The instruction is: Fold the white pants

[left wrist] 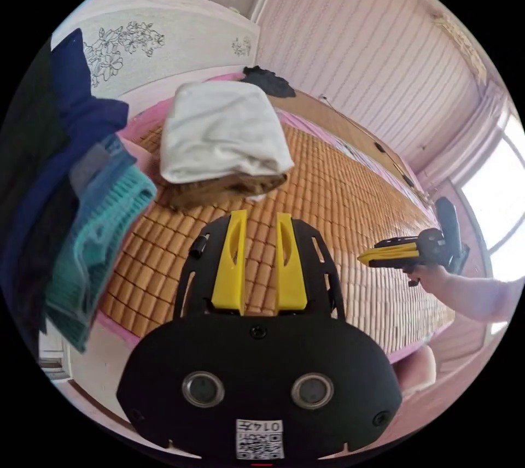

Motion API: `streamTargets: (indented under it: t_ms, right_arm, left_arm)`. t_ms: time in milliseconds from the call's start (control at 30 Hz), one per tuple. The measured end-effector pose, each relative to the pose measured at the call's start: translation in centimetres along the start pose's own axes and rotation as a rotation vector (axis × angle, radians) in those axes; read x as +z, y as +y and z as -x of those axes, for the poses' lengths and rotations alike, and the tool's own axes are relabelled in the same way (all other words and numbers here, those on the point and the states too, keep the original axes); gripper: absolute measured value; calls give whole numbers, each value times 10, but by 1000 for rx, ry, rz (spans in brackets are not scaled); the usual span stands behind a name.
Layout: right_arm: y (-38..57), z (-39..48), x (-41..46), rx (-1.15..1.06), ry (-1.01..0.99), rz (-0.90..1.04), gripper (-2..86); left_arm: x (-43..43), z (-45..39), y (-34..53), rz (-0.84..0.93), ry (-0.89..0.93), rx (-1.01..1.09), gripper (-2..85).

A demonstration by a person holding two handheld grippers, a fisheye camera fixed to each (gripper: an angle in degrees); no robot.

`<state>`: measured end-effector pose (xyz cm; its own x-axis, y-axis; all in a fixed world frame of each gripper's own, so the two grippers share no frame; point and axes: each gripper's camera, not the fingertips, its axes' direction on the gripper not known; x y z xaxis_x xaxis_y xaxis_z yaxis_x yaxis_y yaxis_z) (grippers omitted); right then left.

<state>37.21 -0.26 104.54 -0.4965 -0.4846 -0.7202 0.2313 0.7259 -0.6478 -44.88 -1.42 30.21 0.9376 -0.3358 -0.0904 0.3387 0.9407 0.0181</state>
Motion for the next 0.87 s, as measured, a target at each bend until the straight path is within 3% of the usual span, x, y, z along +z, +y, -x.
streamTargets:
  t_ms: [133,200,300,367,467,567,733,867]
  right_arm:
    - [190,25,-41,379,255,38,-9]
    - [323,22,-103,889,467,-109,-7]
    - [472,28,-149,1326,481,-279,0]
    - [530,43,-166,1434,510,-395,9]
    - [582,64,-176,1456,554,-484,25]
    - [604,74,-176,1338,568,-553,41]
    - [641,55,-184,1229,547,-735,57]
    - [674,-1,-189,1193,439,-885,120]
  left_arm:
    - [-3,-83,75,82,116,116,33]
    - [2,-155,103,133,128,316,0]
    - [21,-245,118,219,248,534,-7]
    - [27,-292,121,213,362,626,-6]
    - [37,-360,120,214,478,737,5]
    - [51,-415,115,236,579,802,38]
    - [90,-499,95,284,553,907,53]
    - [135,-563,66,260,455,940,51]
